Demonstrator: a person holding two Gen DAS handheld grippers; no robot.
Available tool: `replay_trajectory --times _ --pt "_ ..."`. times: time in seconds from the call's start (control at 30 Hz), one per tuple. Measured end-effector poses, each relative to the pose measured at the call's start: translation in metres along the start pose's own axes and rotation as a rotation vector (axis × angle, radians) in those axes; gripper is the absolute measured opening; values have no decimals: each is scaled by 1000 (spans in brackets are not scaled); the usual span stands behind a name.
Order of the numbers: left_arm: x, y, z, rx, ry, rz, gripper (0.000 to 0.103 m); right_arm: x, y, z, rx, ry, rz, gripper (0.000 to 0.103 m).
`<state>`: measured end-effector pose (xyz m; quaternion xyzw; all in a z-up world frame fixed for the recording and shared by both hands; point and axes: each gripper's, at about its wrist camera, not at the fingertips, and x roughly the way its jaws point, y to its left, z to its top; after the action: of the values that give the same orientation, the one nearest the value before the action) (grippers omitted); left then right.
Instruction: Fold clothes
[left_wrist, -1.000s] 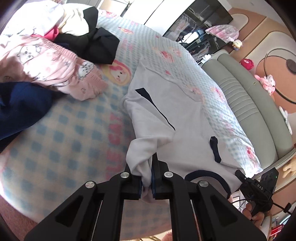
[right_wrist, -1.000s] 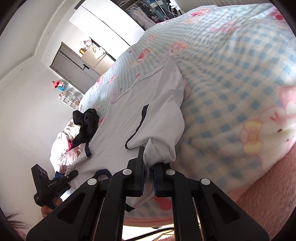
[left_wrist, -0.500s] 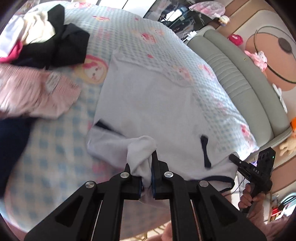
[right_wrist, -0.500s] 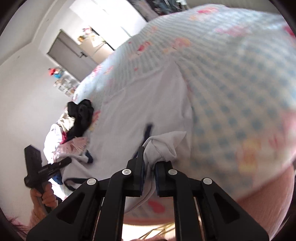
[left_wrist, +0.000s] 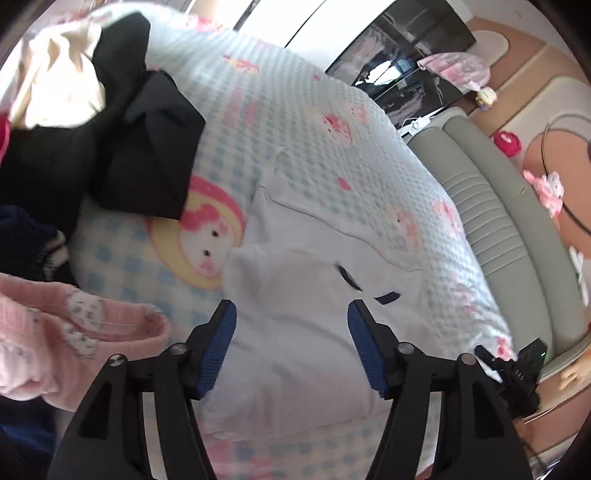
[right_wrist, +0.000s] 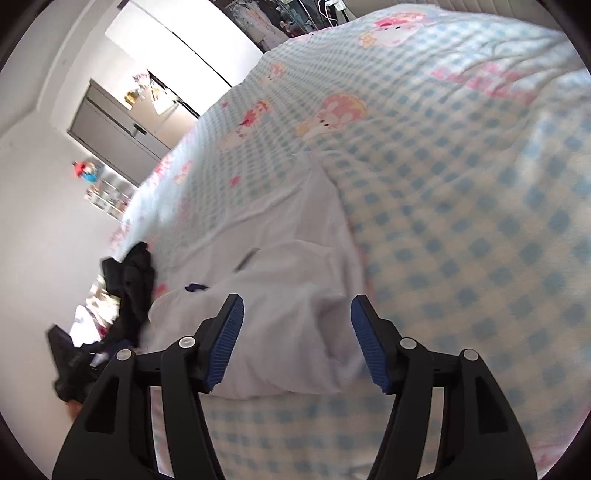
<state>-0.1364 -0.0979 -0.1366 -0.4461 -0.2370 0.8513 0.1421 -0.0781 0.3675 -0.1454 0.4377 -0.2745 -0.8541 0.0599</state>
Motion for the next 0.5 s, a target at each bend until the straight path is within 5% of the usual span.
replay_trajectory --times 0.07,0.23,0.3,0.43,0.5 --pt "3 11 -9 -7 34 35 65 5 -5 -8 -31 36 -27 63" --pt "18 43 -45 -179 67 -42 65 18 -5 -33 -38 50 -15 63" --pt "23 46 -60 -214 50 -47 65 18 -6 -36 8 -9 -36 65" --pt "31 43 -73 -250 23 -74 69 46 -9 -40 63 52 10 72" --pt "41 33 -71 -198 44 -78 61 58 -8 -42 47 76 -20 42"
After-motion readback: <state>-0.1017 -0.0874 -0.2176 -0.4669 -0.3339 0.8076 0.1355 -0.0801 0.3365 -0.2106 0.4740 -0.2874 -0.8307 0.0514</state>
